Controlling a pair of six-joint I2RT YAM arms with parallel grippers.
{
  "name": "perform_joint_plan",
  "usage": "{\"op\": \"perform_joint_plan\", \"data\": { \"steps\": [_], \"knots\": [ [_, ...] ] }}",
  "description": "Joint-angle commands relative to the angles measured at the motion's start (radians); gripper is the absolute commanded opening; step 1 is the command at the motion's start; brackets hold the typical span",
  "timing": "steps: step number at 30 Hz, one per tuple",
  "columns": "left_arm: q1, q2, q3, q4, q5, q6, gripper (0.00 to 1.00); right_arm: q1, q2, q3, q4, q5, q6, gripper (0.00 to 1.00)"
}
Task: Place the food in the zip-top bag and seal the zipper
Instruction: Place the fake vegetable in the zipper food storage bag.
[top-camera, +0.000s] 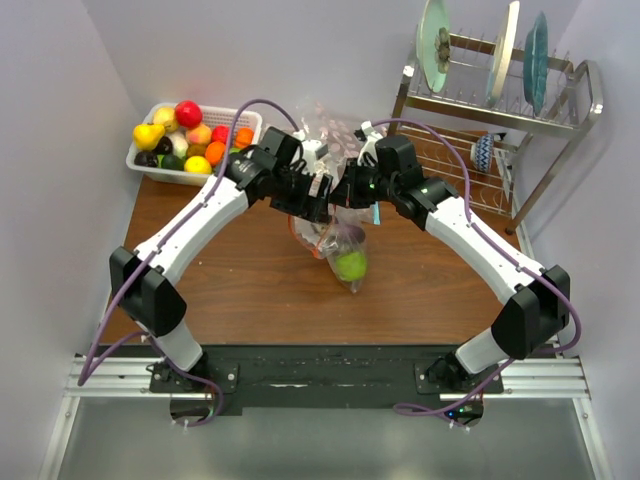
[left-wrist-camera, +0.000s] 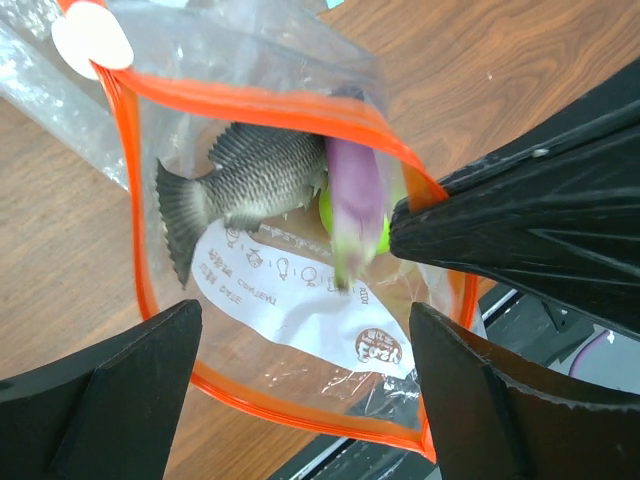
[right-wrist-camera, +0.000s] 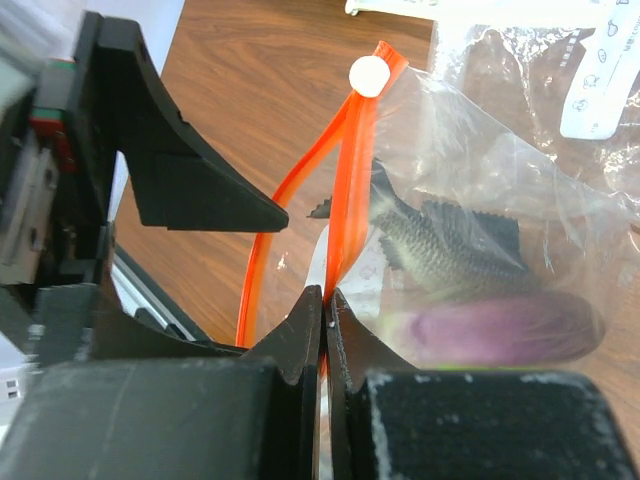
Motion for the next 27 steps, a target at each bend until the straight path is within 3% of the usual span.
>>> {"op": "perform_joint_plan", "data": {
  "steps": [1,7,13,16,23,27],
  "knots": [
    [0.025,-0.065,0.062,0.024,-0.001,-0.011,0.89,-0.005,-0.012,0.027,0.003,0.001,-0.011,0.0],
    [0.203,-0.108,0.062,0.047,0.062,0.003,0.88,-0.005,-0.016,0.012,0.007,0.0,-0.011,0.0],
    [0.28,-0.082,0.064,0.113,-0.051,-0.023,0.95,-0.005,-0.009,0.015,0.012,-0.012,-0.009,0.0],
    [0.302,-0.053,0.049,0.186,-0.125,-0.049,1.0,-0.005,-0.003,0.023,0.01,-0.017,-0.008,0.0],
    [0.469,0.074,0.082,0.283,-0.188,-0.099,1.0,-0.005,0.001,0.015,0.003,-0.011,-0.011,0.0],
    [0.539,0.172,0.177,0.291,-0.215,-0.097,0.97,-0.005,-0.006,0.007,0.007,-0.011,-0.006,0.0]
  ]
}}
